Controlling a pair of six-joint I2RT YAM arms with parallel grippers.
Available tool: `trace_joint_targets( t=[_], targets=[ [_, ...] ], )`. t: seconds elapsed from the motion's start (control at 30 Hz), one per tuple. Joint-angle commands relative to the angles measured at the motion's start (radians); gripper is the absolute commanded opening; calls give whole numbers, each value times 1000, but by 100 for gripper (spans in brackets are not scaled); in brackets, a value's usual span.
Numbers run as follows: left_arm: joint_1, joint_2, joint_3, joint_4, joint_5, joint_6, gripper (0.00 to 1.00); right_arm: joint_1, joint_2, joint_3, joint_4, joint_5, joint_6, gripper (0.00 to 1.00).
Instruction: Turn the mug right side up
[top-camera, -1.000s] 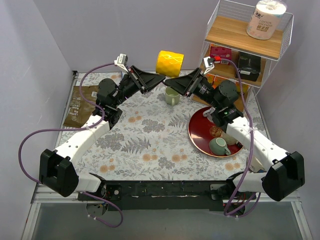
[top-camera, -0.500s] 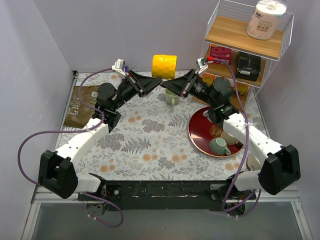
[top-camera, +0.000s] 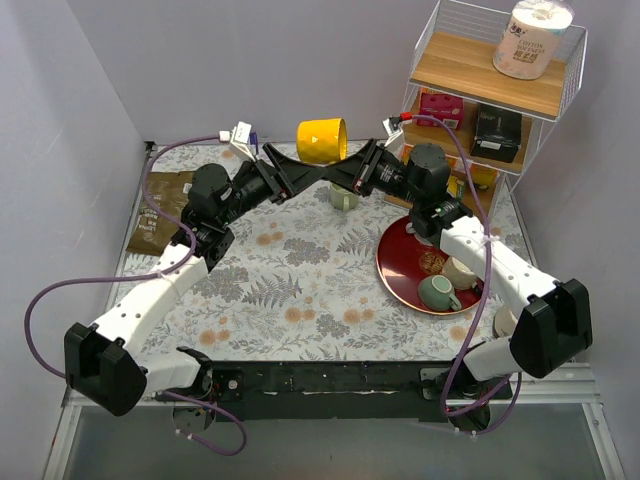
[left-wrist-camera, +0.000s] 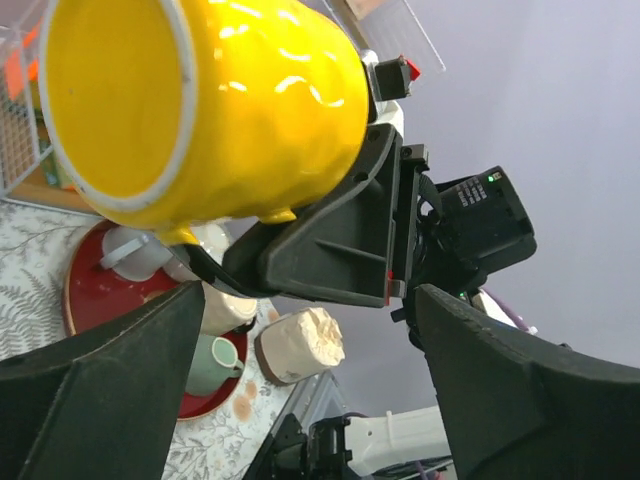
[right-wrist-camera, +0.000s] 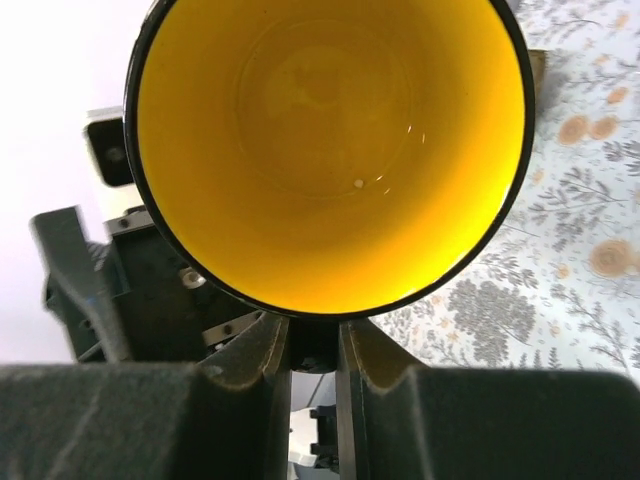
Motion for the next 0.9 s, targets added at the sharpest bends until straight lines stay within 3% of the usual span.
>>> trace_joint_targets(
  t=[0.0, 0.13, 0.37, 0.57, 0.73, 0.87],
  targets=[
    [-5, -84, 75, -211, -129, 176, 92, 0, 12, 122, -83, 49, -121, 1],
    [-5, -136, 94, -431, -417, 271, 98, 27, 58, 209, -270, 128, -267, 1],
    [-5, -240, 86, -575, -734, 375, 98, 154, 249, 439, -595, 393, -599, 1],
    [-6, -266, 94, -625, -779, 392, 98, 207, 446, 636, -793, 628, -687, 1],
    [-5, -268, 95, -657, -789, 386, 98, 210, 556, 687, -809, 680, -727, 1],
    [-5, -256, 101, -697, -776, 380, 98, 211, 695, 823, -884, 737, -796, 1]
  ],
)
